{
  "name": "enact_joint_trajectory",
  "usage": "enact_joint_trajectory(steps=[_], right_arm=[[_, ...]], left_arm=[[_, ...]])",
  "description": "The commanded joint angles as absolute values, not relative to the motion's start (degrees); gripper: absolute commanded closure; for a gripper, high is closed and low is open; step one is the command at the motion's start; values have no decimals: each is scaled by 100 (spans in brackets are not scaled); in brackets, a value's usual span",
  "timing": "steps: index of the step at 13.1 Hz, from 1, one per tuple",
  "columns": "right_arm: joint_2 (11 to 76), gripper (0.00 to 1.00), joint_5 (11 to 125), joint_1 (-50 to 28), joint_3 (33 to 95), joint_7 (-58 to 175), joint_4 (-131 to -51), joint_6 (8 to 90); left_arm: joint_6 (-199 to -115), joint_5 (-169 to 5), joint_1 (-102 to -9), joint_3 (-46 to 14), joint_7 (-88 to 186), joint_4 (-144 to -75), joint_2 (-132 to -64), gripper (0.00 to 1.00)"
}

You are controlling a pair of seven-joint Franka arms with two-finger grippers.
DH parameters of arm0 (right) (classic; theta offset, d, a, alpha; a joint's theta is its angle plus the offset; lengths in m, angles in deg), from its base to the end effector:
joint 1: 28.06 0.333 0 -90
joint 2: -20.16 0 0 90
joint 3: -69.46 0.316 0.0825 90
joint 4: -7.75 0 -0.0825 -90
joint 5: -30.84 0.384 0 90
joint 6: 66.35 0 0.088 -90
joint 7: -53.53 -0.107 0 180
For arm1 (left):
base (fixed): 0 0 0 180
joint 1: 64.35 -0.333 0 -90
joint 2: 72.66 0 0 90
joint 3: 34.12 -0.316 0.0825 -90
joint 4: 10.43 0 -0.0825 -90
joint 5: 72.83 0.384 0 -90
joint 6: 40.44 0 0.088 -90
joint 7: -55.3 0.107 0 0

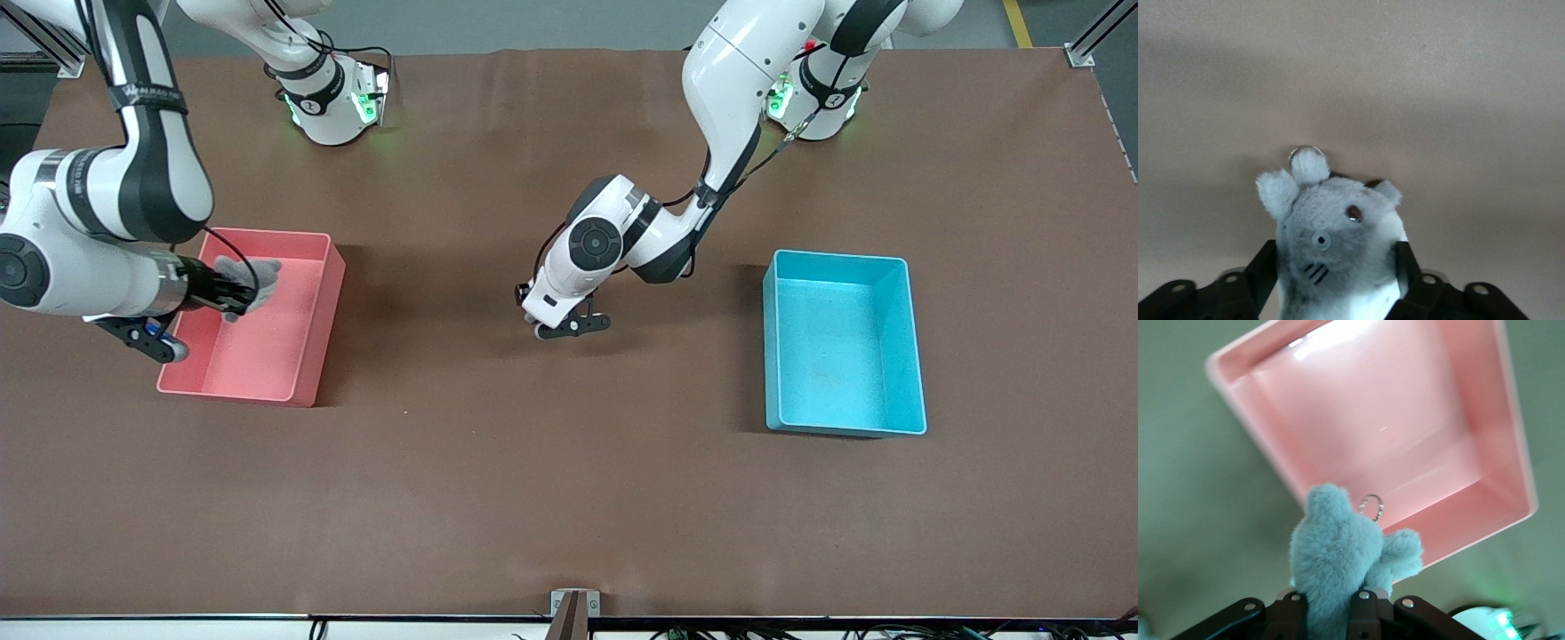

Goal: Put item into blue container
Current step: 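Lower the Totoro into the blue box while the right gripper carries the mouse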

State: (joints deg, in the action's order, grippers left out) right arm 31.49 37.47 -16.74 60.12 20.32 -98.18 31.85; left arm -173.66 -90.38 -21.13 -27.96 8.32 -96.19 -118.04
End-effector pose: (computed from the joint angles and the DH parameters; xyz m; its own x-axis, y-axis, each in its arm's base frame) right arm 0.5696 0.0343 0.3959 0.7832 -0.5389 -0.3102 -0.5307 -0.8393 0.1182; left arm 0.4741 -0.5408 0.2055 0.9607 0.1700 -0.2197 0.2156 -0.9549 0.2040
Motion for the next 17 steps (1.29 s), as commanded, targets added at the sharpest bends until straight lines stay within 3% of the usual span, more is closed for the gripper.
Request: enact_joint_trajectory(steps=[1,4,5,8,10,14,17], right_arm=[[3158,97,4199,-1367,5970,1427,-9746,3182],[3158,97,4218,-752,5970,469,-9745,3550],[3158,97,4209,-480,5962,170,-9746,3708],[3158,97,4200,22,5962,-639,-9745,4183],[3193,97,4191,365,5962,-1175,-9746,4490],[3456,97,4183,936,5962,-2151,-9746,5097],[3816,97,4174,1402,5962,-2924,-9746,5650]], left_arm=[[-17395,-9155,-2066,-2823,801,-9568,-11863,40],[-17386,-9146,-2058,-2832,880,-9577,-11837,63],[-17378,-9111,-2058,-2832,880,-9577,-11811,75],[-17307,-9041,-2040,-2867,836,-9594,-11714,90],[-16905,-8657,-2092,-2885,801,-9603,-11390,95],[-15562,-7928,-2575,-2929,1343,-9594,-10442,95],[-14664,-7362,-3391,-2894,2835,-9612,-9878,94]])
